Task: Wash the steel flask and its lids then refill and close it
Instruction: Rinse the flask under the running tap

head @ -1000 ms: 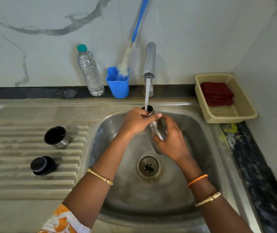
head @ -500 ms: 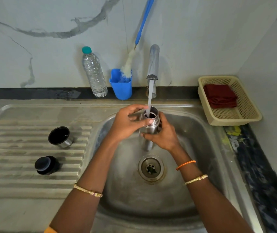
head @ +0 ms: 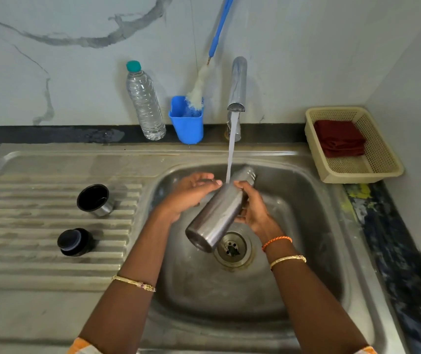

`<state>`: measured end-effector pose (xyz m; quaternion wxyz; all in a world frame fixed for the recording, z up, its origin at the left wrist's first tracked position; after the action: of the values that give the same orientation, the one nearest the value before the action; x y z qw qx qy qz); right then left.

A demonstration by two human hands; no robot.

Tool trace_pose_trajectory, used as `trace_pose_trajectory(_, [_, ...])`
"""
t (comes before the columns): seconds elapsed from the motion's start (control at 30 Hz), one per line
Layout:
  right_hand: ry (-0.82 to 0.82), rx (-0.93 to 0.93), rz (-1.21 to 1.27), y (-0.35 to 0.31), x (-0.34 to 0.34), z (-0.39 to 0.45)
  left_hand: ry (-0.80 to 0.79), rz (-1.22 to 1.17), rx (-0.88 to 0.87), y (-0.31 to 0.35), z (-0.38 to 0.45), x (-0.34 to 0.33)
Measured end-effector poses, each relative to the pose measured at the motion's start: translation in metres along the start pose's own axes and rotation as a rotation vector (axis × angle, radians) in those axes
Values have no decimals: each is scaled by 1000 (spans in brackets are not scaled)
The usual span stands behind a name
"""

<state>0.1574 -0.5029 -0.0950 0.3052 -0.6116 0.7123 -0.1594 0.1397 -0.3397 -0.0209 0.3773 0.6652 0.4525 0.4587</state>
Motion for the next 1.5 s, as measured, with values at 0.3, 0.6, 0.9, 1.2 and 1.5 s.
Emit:
trace_pose_trajectory(0.3, [10,-271,571,31,6,3,-122,-149,172,-6,-11,-20])
trace_pose_trajectory(0.6, [151,-269,377,2,-8,11,104,-374,231,-11,3,-20])
trace_pose_trajectory(0.9, [223,-205,356,-5,-18,25,215,-377,364,-35,6,2])
trace_pose_trajectory(1.2, [134,-68,117,14,-42,12,-81,-33,379,-75,-21,14])
trace_pose_trajectory(1.5, [392,255,-279,6,-61,2,44,57,25,-89,-19,-36])
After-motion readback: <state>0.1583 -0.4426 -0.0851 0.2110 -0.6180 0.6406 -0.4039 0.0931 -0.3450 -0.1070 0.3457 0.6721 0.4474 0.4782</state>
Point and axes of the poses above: each hand's wrist, its own z-axis towards the middle knuckle, its own x-axis out of the back of the hand, y = z × x, the point moved 2 cm from there along z, towards the middle knuckle, and after that the axes turned 10 degrees about -x, right-handed, at the moved point
